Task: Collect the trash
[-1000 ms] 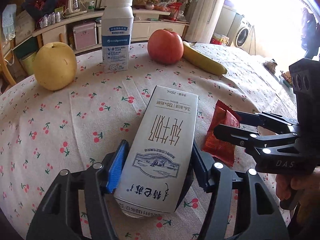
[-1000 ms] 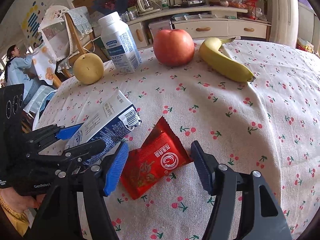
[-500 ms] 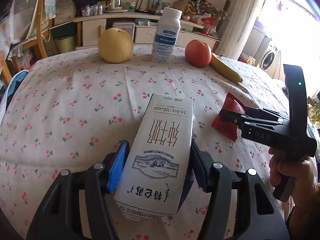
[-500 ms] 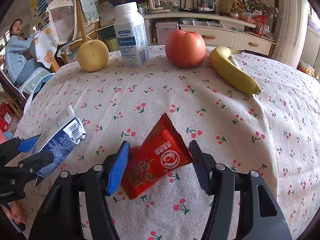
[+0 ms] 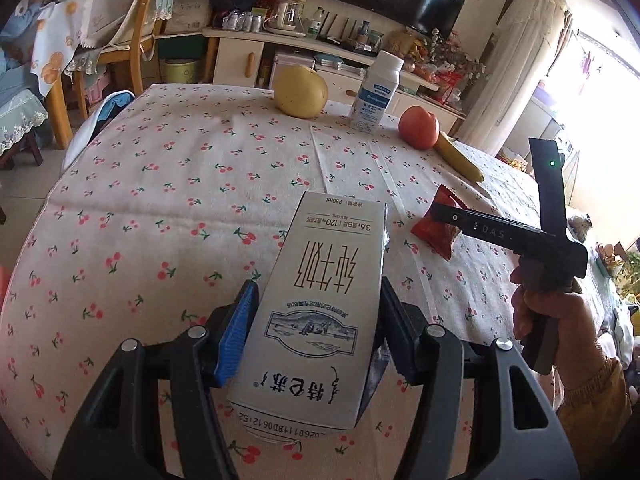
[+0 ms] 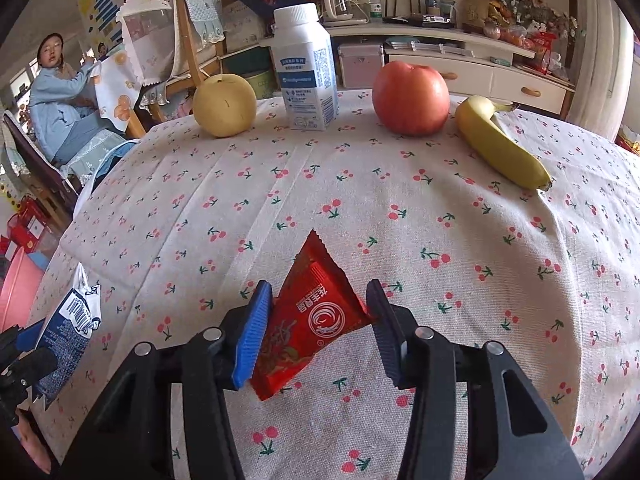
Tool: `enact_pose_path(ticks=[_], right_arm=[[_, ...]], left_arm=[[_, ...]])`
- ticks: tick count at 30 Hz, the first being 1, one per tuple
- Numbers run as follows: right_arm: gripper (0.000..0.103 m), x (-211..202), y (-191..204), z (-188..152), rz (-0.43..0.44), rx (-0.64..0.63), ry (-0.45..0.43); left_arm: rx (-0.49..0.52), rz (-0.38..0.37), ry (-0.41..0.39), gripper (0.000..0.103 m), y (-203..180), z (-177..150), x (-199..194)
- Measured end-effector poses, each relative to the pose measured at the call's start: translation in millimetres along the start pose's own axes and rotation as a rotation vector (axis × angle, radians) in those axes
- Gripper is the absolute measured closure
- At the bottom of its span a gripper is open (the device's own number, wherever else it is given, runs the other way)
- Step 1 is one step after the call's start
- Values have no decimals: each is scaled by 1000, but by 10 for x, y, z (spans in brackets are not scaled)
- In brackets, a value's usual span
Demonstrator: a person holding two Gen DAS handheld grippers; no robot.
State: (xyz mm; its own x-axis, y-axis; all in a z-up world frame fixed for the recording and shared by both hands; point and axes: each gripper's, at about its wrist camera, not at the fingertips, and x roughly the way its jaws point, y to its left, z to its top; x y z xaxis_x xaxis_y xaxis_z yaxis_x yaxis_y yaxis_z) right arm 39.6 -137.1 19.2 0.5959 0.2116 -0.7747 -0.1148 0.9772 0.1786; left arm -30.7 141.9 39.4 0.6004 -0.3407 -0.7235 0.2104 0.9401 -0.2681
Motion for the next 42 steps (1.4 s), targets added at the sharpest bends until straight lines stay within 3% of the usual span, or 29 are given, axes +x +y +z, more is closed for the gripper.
enact_pose_path(ticks=[4, 8, 16, 22, 26, 32, 37, 42], right_arm=[[55, -36, 74, -25, 11, -6, -5], [70, -155, 95, -39, 33, 21, -44], [71, -219, 133, -121, 10, 35, -49], [65, -179, 209, -143, 16, 43, -30], [46, -114, 318, -147, 9, 19, -14], [41, -18, 465, -144, -20, -27, 10], [42, 29, 487, -142, -36, -38, 15], [51, 22, 504, -137, -53, -48, 0]], left_arm=[[-18, 8, -29, 42, 103, -97, -141], [-47, -2, -39, 42, 190, -146, -187], [-65, -12, -36, 42, 298, -208, -179], [-61, -15, -51, 42, 315, -192, -217], [-68, -19, -53, 42, 328, -184, -228], [-70, -17, -54, 42, 333, -182, -223], [-73, -16, -57, 42, 340, -175, -222], [-81, -17, -60, 42, 374, -180, -219]])
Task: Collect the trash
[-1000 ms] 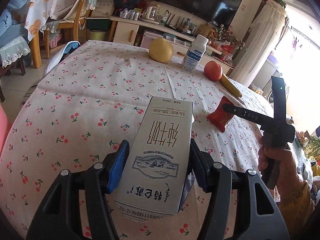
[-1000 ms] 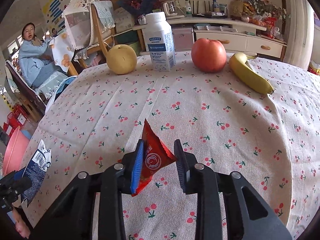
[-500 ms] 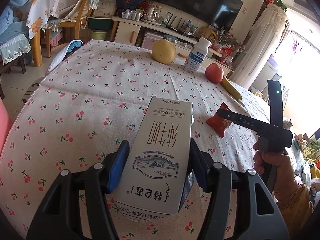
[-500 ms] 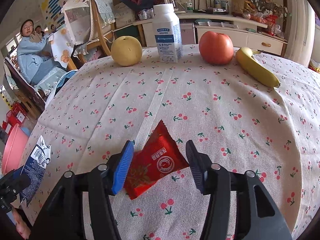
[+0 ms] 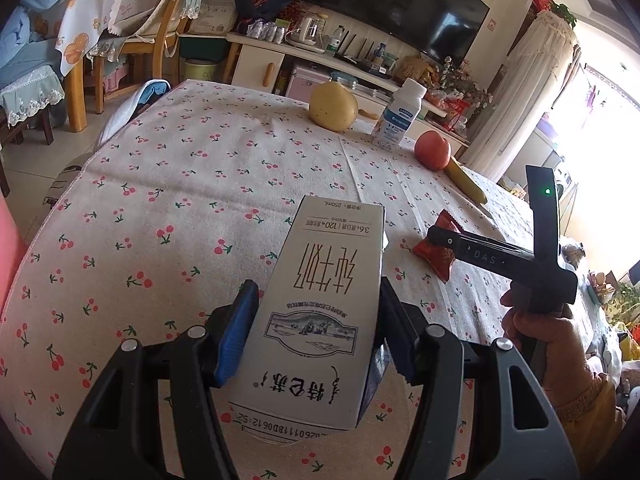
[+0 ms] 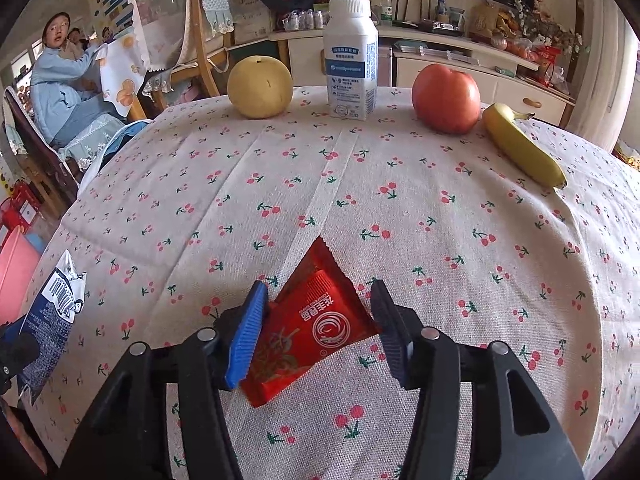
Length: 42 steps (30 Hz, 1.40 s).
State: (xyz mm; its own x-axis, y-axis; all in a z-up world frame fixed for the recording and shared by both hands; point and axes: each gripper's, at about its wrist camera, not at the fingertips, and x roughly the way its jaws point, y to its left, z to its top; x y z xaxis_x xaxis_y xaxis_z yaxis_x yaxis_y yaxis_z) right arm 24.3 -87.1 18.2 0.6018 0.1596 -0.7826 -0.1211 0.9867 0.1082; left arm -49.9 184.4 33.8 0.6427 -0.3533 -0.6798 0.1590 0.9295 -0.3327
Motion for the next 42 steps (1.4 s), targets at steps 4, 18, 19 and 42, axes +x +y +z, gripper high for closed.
enact_pose_path(ticks=[4, 18, 19, 42], right_arm=[[52, -14, -28, -16, 10, 6, -10], [66, -115, -123, -36, 45, 69, -39], [66, -121, -117, -39, 44, 70, -40], [51, -11, 378, -116, -35, -109, -9]], left_arm=[[-5, -2, -5, 42, 19, 1, -9], [2, -3, -16, 42, 37, 27, -29], [2, -4, -16, 42, 37, 28, -29], [-36, -5, -46, 42, 173, 113, -107]])
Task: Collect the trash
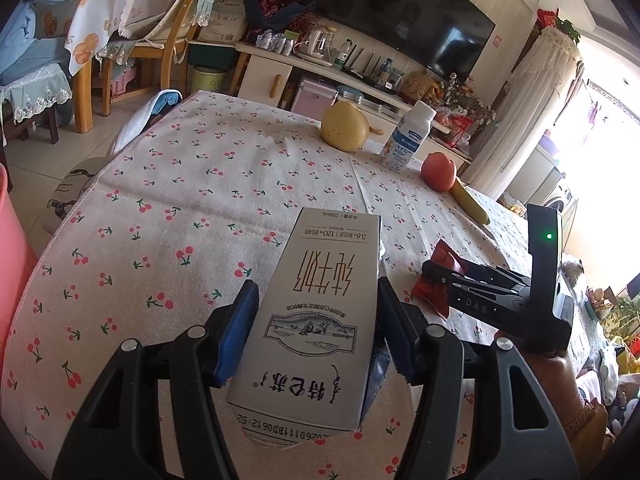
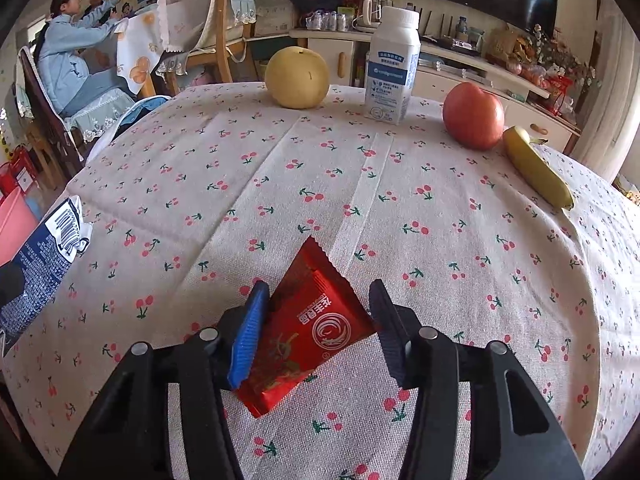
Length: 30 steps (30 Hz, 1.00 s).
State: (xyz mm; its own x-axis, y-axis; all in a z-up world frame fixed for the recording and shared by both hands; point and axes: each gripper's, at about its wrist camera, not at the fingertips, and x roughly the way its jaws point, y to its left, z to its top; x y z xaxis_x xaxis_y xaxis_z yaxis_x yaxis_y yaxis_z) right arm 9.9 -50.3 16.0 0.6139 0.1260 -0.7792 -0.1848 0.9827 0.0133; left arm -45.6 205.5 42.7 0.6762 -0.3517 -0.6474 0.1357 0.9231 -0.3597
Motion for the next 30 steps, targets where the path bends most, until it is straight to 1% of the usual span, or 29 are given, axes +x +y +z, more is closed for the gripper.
enact_pose_path(ticks=[8, 14, 17, 19, 20, 21, 22, 23, 25, 27, 28, 30], right_arm=[[54, -39, -6, -13, -12, 2, -14], [56, -86, 9, -17, -22, 7, -27], [59, -120, 4, -25, -19, 13, -36], [64, -155, -9, -19, -15, 24, -43], [67, -176, -20, -15, -12, 30, -46], [67, -195, -34, -18, -9, 35, -48], [68, -200, -38, -21, -8, 36, -45], [68, -205, -40, -33, -7, 37, -43], [67, -208, -61, -44, 3, 54, -43], [66, -205, -93, -43, 26, 68, -37], [65, -201, -110, -44, 38, 76, -34], [60, -168, -139, -49, 67, 99, -17]], left_arm=[[-12, -1, -17, 42, 46, 26, -47], [-10, -9, -6, 42, 64, 32, -25], [-12, -16, 14, 42, 79, 24, 4], [-18, -31, 41, 39, 104, 16, 40], [-19, -37, 56, 35, 119, 12, 61], [-21, -39, 75, 27, 129, 1, 87], [-24, -38, 97, 22, 141, -8, 117], [-28, -43, 117, 20, 148, -22, 150], [-26, -56, 144, 20, 143, -51, 201], [-3, -51, 165, 17, 107, -76, 250], [11, -44, 180, 17, 84, -91, 286], [51, -13, 199, 17, 23, -131, 347]])
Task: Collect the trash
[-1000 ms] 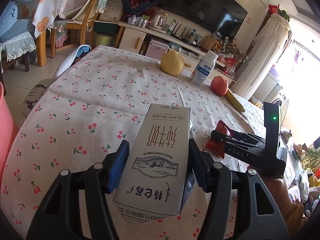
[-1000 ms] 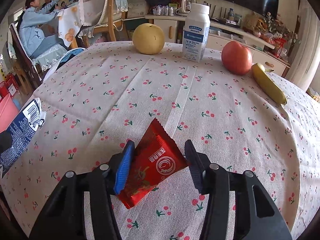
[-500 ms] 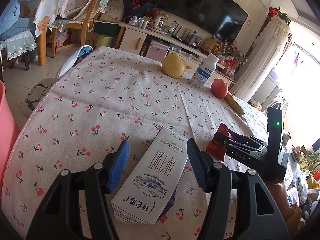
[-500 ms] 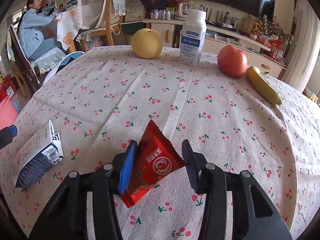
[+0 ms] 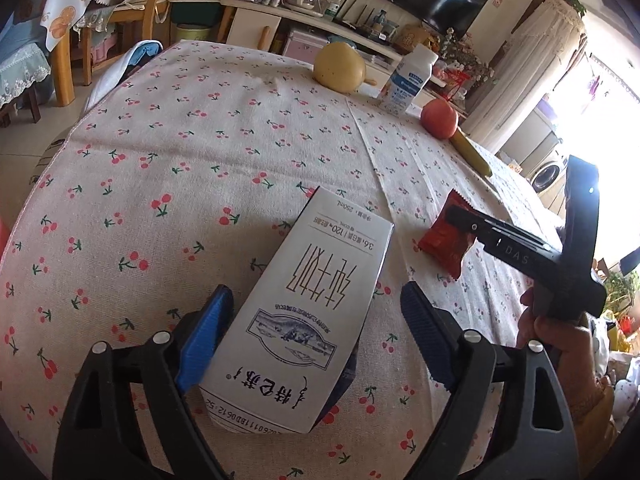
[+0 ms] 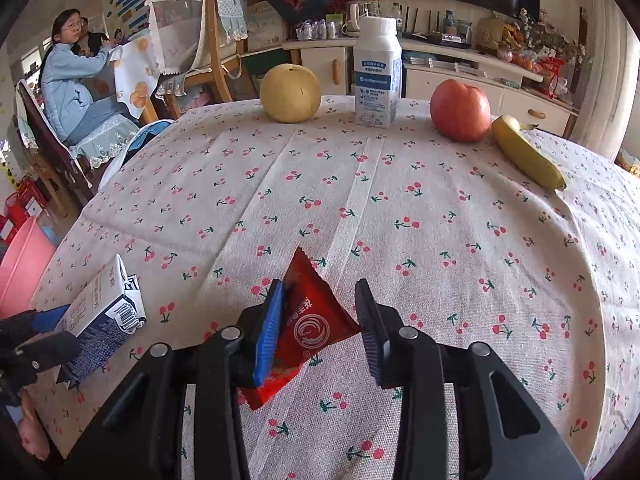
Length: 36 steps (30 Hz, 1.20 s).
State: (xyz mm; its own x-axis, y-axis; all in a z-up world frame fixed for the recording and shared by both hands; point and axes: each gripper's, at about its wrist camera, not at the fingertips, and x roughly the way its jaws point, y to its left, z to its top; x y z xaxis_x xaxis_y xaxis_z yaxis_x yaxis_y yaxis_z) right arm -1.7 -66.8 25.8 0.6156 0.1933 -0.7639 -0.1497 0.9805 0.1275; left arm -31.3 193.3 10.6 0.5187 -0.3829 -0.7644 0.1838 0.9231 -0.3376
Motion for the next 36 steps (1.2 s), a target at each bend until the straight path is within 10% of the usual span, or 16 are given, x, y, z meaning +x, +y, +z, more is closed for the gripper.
enact_pose_path(ticks=[6, 9, 15, 20, 36], right_arm=[[32, 67, -41, -38, 49, 25, 36], [31, 71, -10, -43, 45, 15, 41], [23, 112, 121, -69, -1, -37, 46], [48, 134, 233, -62, -47, -81, 35], [59, 48, 348, -46, -80, -123, -20]], left_arm=[[168, 135, 4, 18, -217, -42, 88], [206, 162, -5, 41, -255, -50, 68], [197, 176, -16, 43, -210, -44, 36], [146, 162, -34, 44, -129, -24, -33], [41, 145, -124, 43, 56, 67, -277]])
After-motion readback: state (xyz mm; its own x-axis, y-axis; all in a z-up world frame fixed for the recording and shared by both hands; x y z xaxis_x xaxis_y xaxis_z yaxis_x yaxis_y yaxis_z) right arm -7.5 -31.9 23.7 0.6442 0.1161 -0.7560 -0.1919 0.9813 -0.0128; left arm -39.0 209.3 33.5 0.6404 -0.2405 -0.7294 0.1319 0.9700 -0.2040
